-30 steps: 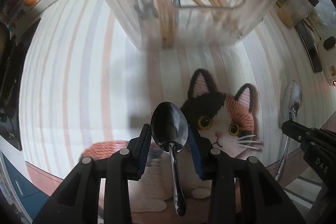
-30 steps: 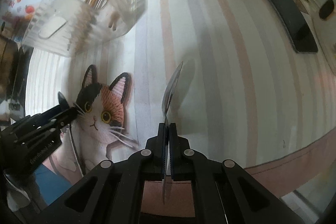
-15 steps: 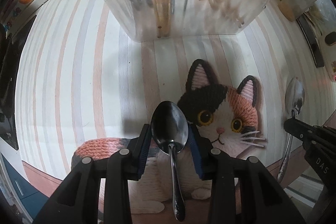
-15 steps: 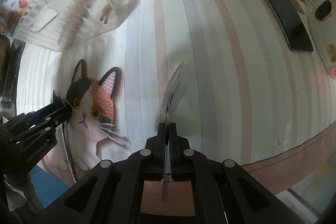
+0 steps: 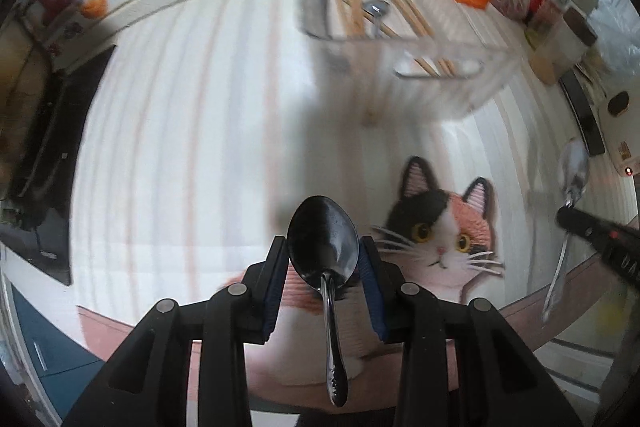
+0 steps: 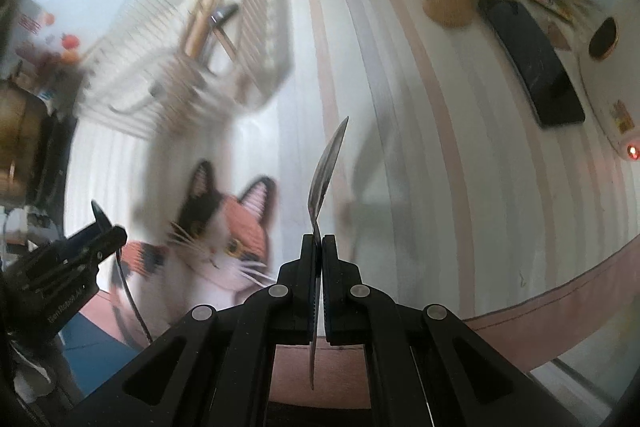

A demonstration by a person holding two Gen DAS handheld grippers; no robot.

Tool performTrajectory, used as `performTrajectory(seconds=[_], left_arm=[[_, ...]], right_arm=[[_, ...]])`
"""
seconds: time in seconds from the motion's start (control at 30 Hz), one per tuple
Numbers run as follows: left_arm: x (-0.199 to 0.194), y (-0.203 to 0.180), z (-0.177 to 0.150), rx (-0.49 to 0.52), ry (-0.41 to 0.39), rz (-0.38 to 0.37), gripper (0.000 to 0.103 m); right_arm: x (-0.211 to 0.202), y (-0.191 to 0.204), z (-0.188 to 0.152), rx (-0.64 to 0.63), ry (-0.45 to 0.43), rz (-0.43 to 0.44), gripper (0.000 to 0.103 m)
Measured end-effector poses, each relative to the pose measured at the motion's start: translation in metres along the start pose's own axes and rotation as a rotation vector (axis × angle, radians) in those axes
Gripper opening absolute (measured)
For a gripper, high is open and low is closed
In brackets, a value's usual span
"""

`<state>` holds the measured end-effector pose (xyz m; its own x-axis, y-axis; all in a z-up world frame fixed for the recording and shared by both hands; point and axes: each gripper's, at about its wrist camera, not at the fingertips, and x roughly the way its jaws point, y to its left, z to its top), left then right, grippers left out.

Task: Organize utensils
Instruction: 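Carry the spoon with the left tool while the right tool carries the knife toward the basket, then lower the spoon and knife into the clear basket and open both tools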

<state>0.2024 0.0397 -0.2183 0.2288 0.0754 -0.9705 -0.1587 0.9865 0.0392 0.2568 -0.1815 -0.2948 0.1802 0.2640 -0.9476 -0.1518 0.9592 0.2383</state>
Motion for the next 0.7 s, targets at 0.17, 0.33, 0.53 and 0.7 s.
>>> performTrajectory(seconds=[0.17,0.33,0.53,0.7], left_arm=[[-0.019,0.034,-0.005,-0.041,-0.045,0.038,0.032],[-0.039,0.054,0.009,-0.087,-0.095,0.044,0.032],[-0.074,0.053,0.041,-0.098,-0.179,0.002,0.032],[-0.11,0.047,0.08,-0.091,-0.246,-0.07,0.032]], right_arm=[[-0.029,0.012,0.018,-0.011,-0.053,0.04,0.002],[-0.053,0.031,0.037,-0.033,-0.101,0.089,0.002],[-0.096,0.048,0.072,-0.065,-0.175,0.153,0.002],[-0.116,0.06,0.106,-0.076,-0.223,0.194,0.002]])
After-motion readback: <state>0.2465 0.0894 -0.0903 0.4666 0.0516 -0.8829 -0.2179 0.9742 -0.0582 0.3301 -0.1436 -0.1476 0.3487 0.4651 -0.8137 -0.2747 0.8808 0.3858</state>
